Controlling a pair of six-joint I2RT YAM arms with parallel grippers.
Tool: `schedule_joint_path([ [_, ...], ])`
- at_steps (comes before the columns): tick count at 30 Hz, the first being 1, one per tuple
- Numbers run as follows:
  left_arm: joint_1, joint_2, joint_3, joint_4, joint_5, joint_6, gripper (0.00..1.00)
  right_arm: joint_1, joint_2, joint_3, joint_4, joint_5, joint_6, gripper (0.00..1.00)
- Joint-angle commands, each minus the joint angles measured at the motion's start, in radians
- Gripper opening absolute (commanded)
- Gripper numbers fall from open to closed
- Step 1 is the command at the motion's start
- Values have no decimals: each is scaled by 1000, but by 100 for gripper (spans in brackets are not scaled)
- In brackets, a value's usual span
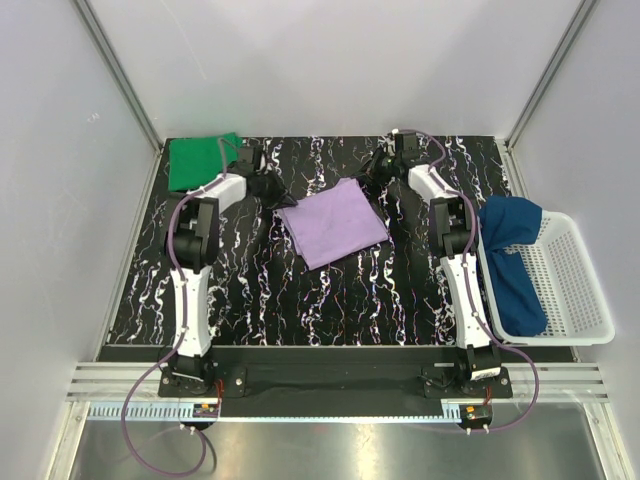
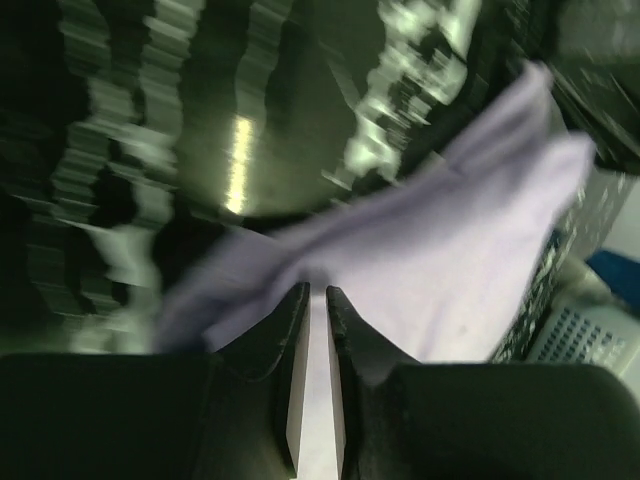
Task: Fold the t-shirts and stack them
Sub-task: Fold the tshirt
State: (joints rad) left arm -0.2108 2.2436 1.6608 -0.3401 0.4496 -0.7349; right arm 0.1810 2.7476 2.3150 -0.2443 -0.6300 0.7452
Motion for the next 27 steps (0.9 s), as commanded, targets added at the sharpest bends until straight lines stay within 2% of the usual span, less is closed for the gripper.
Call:
schedule_joint_path([
  [1, 42, 52, 53, -6, 27, 9, 18, -3, -6, 53, -71, 33, -46, 11],
  [6, 63, 70, 65, -45, 40, 69, 18, -29, -63, 171, -245, 62, -118, 12],
  [9, 62, 33, 76, -48, 44, 91, 21, -31, -153, 147, -297, 92, -188, 14],
  [11, 62, -4, 79, -56, 57, 95, 23, -29, -218, 74, -267, 69, -193, 15],
  [18, 33, -139, 36, -48, 75, 68, 27, 24, -296, -114, -153, -39, -147, 20],
  [22, 7, -188, -84, 45, 116, -16, 26, 52, -293, -204, -29, -65, -77, 20],
  [27, 1, -177, -188, 105, 101, -38, 26, 54, -247, -281, 137, -50, 22, 20],
])
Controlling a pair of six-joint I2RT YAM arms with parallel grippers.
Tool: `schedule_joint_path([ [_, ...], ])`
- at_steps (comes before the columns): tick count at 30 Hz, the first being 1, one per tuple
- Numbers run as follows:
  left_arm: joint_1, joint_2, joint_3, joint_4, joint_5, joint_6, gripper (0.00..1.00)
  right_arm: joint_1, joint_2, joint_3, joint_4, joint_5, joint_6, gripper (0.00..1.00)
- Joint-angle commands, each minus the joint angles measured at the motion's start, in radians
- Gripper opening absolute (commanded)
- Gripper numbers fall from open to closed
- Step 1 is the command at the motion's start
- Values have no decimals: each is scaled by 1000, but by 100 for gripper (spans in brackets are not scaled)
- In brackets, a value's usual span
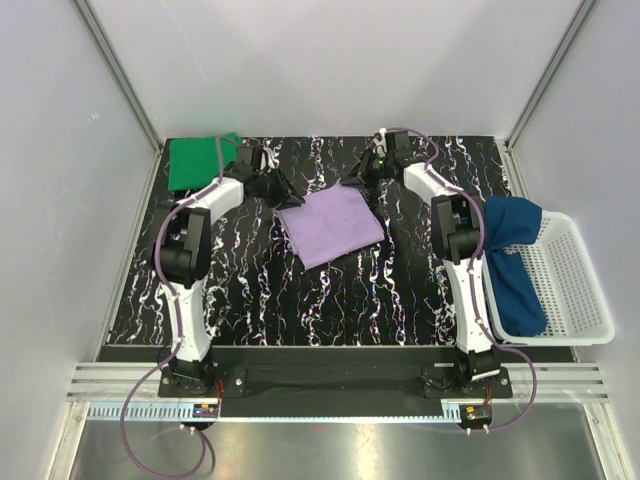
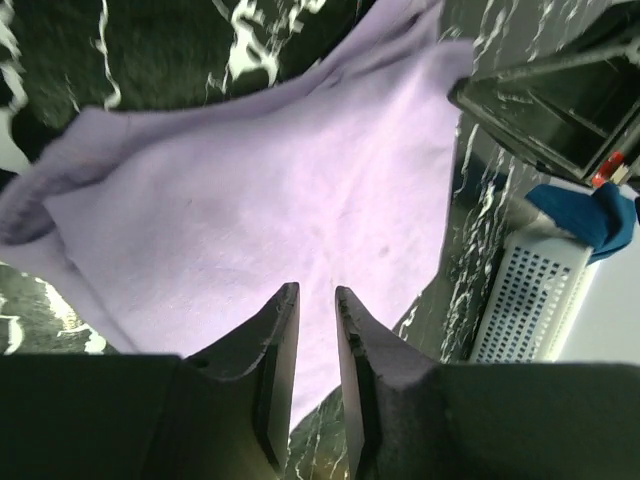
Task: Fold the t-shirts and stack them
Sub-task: Fold the tshirt
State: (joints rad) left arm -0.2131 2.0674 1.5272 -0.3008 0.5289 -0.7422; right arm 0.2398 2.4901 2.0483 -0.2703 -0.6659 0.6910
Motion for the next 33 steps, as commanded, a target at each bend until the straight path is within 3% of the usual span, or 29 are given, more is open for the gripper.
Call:
schedule_joint_path([
  [1, 4, 5, -59, 63, 16, -22, 26, -5, 30, -2, 186, -12, 90, 19],
  [7, 20, 82, -35, 9, -49, 76, 26, -20, 222, 145, 261, 3, 186, 18],
  [12, 40, 109, 48, -67, -80, 145, 26, -28, 219, 150, 253, -21, 206, 19],
  [15, 43, 79, 105, -141, -118, 190, 29, -33, 181, 171, 153, -23, 162, 18],
  [18, 44, 1, 146, -228, -161, 237, 42, -33, 124, 236, -68, 18, 49, 20],
  [19, 46, -51, 149, -241, -167, 253, 49, -33, 106, 275, -189, 29, 9, 23],
  [23, 46, -156, 143, -300, -184, 267, 54, -33, -37, 293, -443, 153, -168, 33],
  [29, 47, -321, -56, -288, -149, 234, 54, 13, -288, 63, -573, 334, -366, 47],
  [33, 47, -464, -234, -278, -129, 214, 56, 113, -329, -22, -658, 443, -430, 55],
])
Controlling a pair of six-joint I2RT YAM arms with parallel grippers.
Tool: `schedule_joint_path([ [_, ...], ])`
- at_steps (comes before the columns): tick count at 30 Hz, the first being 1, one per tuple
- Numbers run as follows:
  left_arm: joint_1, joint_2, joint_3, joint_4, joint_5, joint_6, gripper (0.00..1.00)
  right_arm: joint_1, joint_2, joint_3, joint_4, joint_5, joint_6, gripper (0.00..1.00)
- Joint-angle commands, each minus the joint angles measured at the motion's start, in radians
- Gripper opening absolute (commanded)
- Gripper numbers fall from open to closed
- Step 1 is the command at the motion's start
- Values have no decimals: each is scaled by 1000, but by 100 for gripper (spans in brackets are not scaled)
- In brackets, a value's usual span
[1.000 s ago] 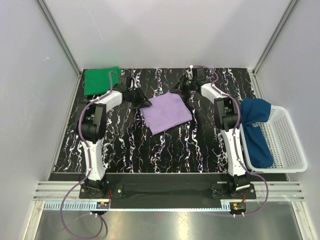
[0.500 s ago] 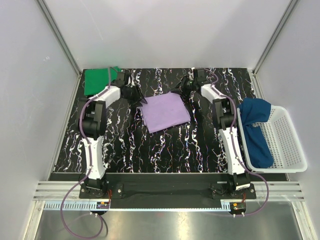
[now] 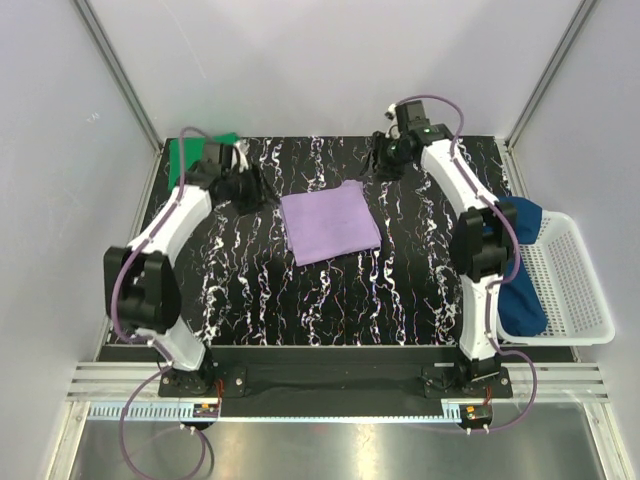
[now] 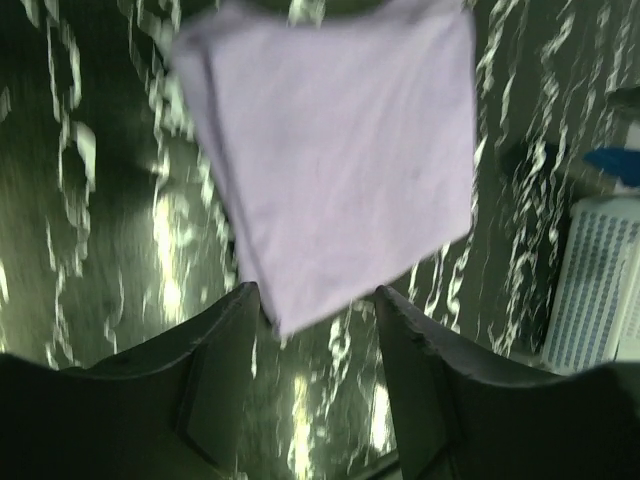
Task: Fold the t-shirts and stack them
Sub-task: Fold the tshirt
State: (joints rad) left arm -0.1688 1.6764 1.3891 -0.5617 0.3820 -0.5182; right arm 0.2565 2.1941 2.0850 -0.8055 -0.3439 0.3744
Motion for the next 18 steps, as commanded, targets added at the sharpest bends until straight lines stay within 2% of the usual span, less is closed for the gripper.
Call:
schedule_joint_path([
  [1, 5, -102, -164, -23, 12, -8, 57, 139, -37, -68, -136, 137, -115, 55],
  [5, 8, -259, -263, -70, -18, 4, 58, 236, -27, -100, -136, 175, -91, 57],
  [9, 25, -403, -401, -109, -26, -2, 58, 260, 13, -144, -101, 213, -72, 57],
  [11, 40, -484, -446, -119, -31, -16, 59, 262, 16, -193, -26, 239, -78, 56],
  [16, 64, -567, -522, -132, -25, -45, 61, 263, -13, -348, 75, 302, -83, 56],
  [18, 66, -566, -547, -86, 4, -57, 64, 262, -31, -412, 91, 313, -75, 56],
])
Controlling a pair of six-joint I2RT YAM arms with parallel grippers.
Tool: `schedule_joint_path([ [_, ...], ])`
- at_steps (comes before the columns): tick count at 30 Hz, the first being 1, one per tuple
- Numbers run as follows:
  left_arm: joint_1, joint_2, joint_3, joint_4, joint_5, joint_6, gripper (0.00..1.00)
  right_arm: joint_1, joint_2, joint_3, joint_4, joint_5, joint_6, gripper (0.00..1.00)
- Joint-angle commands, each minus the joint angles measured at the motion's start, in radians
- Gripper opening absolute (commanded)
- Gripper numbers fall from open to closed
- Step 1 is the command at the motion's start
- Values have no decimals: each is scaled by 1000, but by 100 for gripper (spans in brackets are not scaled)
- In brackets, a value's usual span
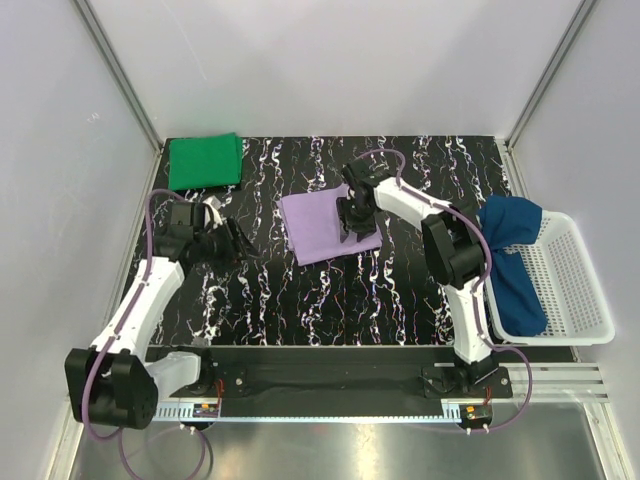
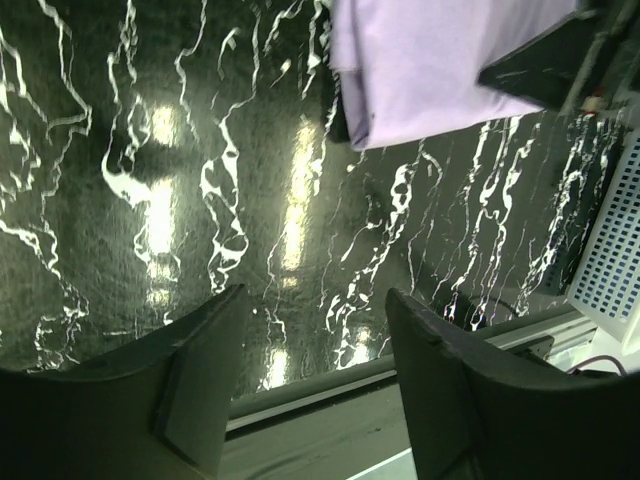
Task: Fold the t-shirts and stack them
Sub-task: Fold the tshirt
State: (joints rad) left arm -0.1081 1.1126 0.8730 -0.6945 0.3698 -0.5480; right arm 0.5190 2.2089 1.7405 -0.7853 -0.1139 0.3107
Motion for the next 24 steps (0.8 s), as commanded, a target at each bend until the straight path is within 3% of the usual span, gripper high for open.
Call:
schedule_joint_path([
  [1, 7, 6, -38, 70, 29, -38, 64, -1, -57, -88, 80, 82, -7, 56],
  [5, 7, 94, -42, 237, 93, -32, 67, 3, -93, -192, 106, 50, 36, 56],
  [13, 7, 502, 127, 541, 240, -4, 74, 9, -253, -406, 198, -150, 201, 56],
  [19, 5, 682, 306, 581, 253, 71, 76, 9, -356, -391, 167, -191, 203, 57],
  [23, 4, 802, 446, 491, 251, 148, 74, 12, -379, -329, 136, -199, 122, 59],
  [24, 4, 823, 461, 469, 245, 149, 73, 16, -383, -313, 141, -201, 67, 64],
])
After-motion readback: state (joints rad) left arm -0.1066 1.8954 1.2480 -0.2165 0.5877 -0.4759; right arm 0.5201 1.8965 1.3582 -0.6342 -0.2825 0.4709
